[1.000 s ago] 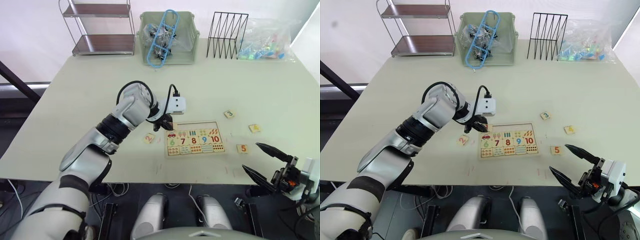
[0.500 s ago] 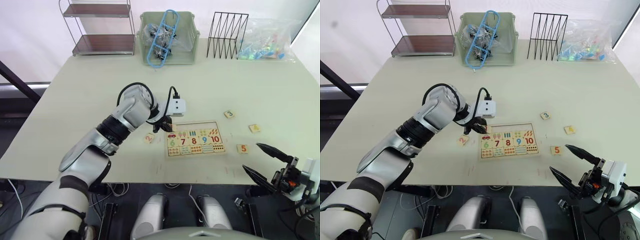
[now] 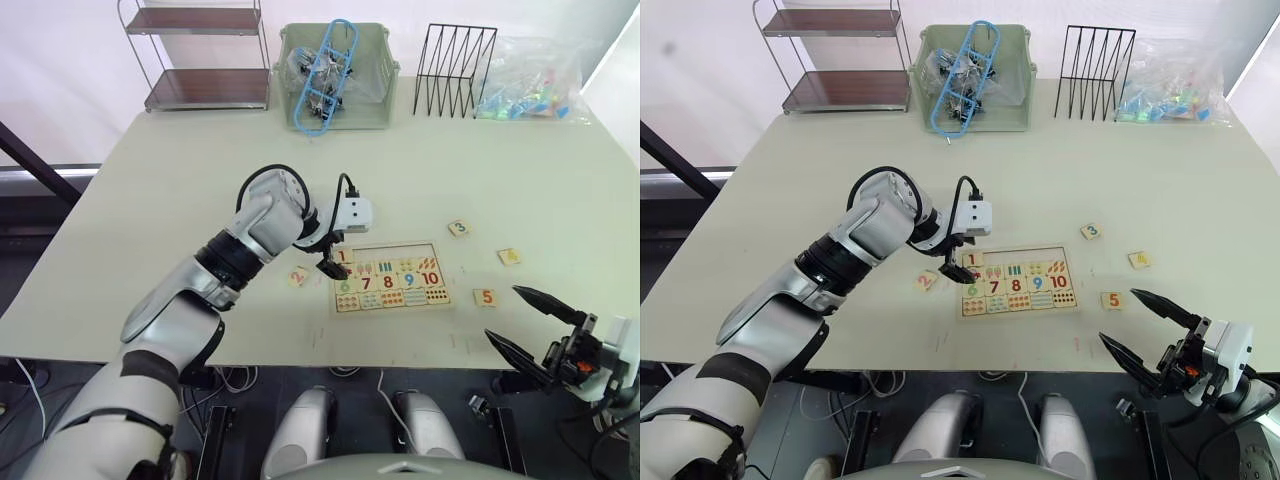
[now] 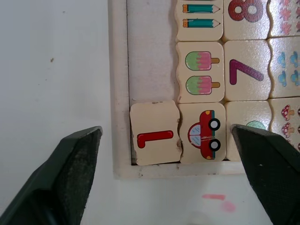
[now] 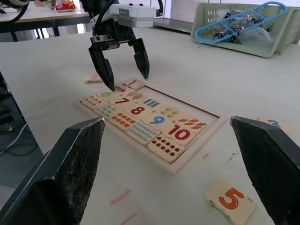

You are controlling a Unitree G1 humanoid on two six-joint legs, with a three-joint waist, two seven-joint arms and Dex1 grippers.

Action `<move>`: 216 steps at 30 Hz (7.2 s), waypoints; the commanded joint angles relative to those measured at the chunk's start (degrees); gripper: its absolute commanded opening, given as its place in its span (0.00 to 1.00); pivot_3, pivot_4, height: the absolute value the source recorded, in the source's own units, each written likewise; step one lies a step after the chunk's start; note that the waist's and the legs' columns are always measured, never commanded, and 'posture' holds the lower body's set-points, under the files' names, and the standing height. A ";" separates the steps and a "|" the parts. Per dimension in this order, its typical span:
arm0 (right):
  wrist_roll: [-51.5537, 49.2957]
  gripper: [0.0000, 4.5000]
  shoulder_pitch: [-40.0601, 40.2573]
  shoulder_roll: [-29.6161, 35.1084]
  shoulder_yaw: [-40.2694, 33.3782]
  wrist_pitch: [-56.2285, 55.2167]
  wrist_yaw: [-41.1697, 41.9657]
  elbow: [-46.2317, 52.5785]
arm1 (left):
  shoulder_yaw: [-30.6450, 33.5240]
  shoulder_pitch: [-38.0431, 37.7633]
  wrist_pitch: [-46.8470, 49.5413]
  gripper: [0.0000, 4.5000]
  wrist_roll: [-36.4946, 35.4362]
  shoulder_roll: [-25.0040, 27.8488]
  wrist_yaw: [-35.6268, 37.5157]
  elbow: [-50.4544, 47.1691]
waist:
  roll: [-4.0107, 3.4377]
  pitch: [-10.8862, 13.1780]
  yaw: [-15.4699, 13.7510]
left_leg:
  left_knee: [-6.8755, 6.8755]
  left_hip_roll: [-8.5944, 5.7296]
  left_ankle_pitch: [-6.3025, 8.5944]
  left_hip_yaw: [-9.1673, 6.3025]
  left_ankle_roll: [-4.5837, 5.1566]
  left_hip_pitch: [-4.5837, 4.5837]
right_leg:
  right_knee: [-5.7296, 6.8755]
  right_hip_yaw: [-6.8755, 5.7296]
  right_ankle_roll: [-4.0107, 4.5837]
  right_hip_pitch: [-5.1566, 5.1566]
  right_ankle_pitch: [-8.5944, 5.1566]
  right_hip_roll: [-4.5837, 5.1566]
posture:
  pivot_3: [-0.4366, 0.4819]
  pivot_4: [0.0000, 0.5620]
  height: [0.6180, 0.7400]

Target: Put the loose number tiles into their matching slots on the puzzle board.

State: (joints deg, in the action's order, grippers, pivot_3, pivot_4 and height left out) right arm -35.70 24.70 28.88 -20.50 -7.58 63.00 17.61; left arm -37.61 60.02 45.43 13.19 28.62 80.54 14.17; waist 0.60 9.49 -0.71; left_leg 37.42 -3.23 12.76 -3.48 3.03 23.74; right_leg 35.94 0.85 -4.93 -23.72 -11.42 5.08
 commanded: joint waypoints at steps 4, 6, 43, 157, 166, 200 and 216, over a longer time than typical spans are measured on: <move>-0.54 1.00 -0.09 0.25 -0.22 -0.56 0.00 1.42 | 4.57 4.63 -0.56 0.99 -3.75 0.07 0.54 2.21 | 0.00 0.00 0.02 | 0.00 0.00 0.00 0.00 0.00 0.00 | 0.00 0.00 0.00 0.00 0.00 0.00 | 0.48 0.27 1.00; -0.48 1.00 -0.13 0.08 -0.12 -0.65 -0.06 1.38 | 5.92 5.25 -2.62 0.99 -4.34 0.27 -0.63 5.01 | 0.00 0.00 0.02 | 0.00 0.00 0.00 0.00 0.00 -0.01 | 0.00 0.00 0.00 0.00 0.00 0.00 | 0.48 0.27 1.00; -0.64 1.00 0.82 -0.32 -0.40 -1.57 -0.87 1.63 | 16.17 0.80 -46.08 0.01 -8.71 -5.16 -4.08 34.94 | 0.00 0.00 -0.03 | 0.01 -0.03 0.00 0.02 0.00 0.00 | 0.00 0.00 0.01 0.00 0.01 0.01 | 0.48 0.27 1.00; 1.17 1.00 -3.23 5.31 -11.60 -1.88 -1.46 -18.93 | 66.23 -76.78 -24.93 0.97 -41.17 4.02 -32.26 -34.63 | -0.24 -0.16 -0.14 | -0.13 0.23 0.14 0.13 -0.21 -0.14 | -0.08 0.04 0.47 -0.03 -0.17 0.35 | 0.48 0.27 1.00; 1.39 1.00 -5.39 5.07 -9.32 -0.53 0.14 -19.90 | 64.92 -78.67 -28.64 0.97 -40.40 3.91 -33.21 -35.05 | -0.27 -0.19 -0.15 | -0.11 0.22 0.14 0.14 -0.21 -0.13 | -0.08 0.01 0.48 -0.01 -0.18 0.14 | 0.48 0.27 1.00; 2.11 1.00 -8.98 5.46 -7.92 -0.69 5.19 -22.12 | 64.39 -78.12 -29.22 0.97 -43.15 5.52 -32.17 -33.72 | -0.29 -0.20 -0.13 | -0.12 0.25 0.14 0.13 -0.21 -0.13 | -0.08 0.01 0.49 -0.02 -0.19 0.10 | 0.48 0.27 1.00; 2.64 1.00 -10.09 5.69 -8.02 -1.32 5.56 -23.08 | 63.10 -80.24 -31.35 0.97 -41.76 4.68 -31.77 -33.49 | -0.29 -0.20 -0.14 | -0.13 0.26 0.15 0.12 -0.21 -0.12 | -0.09 0.01 0.50 -0.03 -0.19 0.21 | 0.48 0.27 1.00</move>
State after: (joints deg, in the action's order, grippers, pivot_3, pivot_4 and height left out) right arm -32.55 14.72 33.62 -27.60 -7.85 68.23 -5.71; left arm 25.02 -19.83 15.64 -28.50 33.29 48.64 -18.40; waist 0.32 9.29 -0.85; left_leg 37.30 -2.97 12.91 -3.37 2.82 23.63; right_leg 35.85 0.85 -4.43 -23.75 -11.61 5.32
